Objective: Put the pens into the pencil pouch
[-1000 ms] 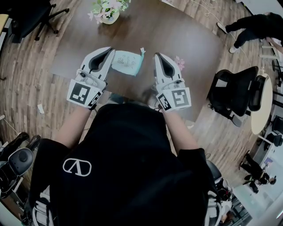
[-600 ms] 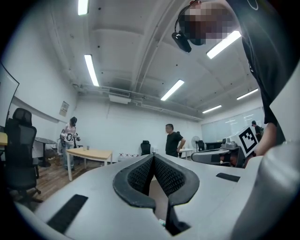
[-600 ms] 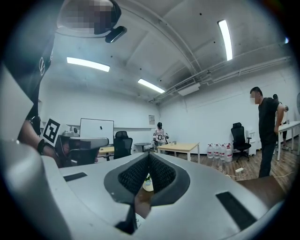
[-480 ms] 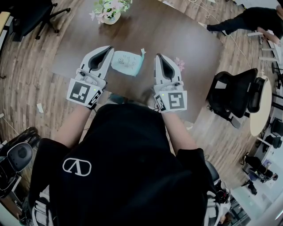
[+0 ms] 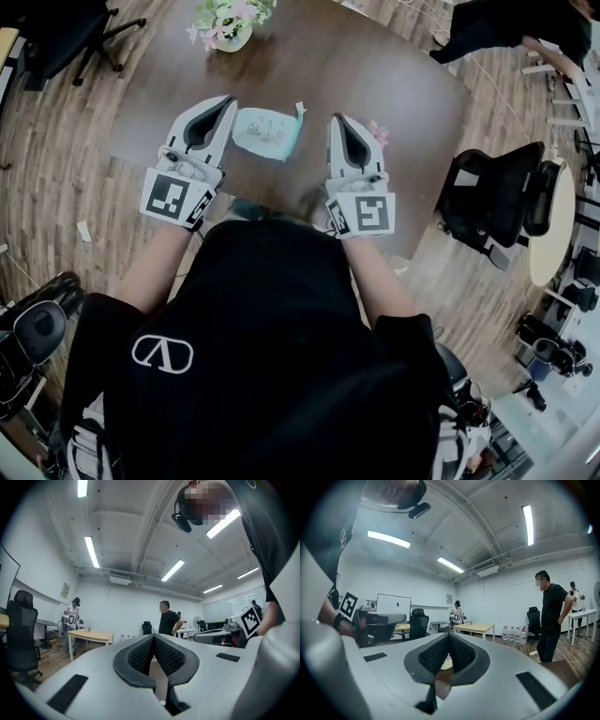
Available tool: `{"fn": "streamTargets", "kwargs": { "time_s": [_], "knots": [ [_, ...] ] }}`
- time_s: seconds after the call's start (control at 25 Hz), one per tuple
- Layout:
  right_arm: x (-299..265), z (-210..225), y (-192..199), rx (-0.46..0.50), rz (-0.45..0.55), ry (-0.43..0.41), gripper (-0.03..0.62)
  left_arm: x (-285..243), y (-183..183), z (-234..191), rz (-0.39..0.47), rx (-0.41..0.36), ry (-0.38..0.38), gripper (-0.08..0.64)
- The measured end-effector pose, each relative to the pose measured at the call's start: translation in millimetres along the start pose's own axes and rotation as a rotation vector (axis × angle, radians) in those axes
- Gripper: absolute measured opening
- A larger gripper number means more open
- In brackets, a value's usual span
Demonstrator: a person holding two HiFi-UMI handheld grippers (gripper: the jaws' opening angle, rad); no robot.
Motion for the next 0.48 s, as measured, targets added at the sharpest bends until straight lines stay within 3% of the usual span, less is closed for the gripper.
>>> {"fn": "streamTargets", "kwargs": {
  "time_s": [0.48],
  "knots": [
    [1.5,3.9,-2.5,-0.001,-0.002,0.008,-0.002,-1.6,-1.4,0.4,-0.002,0.002,-0.001,0.002]
  ]
}}
Point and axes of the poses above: the fingertips, and each gripper's own axes: x backward along the fingers, z to its right, y out of its underside, the point moved 7 cm from there along x, backward along the fingers, and after that the axes turned 11 degrees about y, right-handed, at the moved point
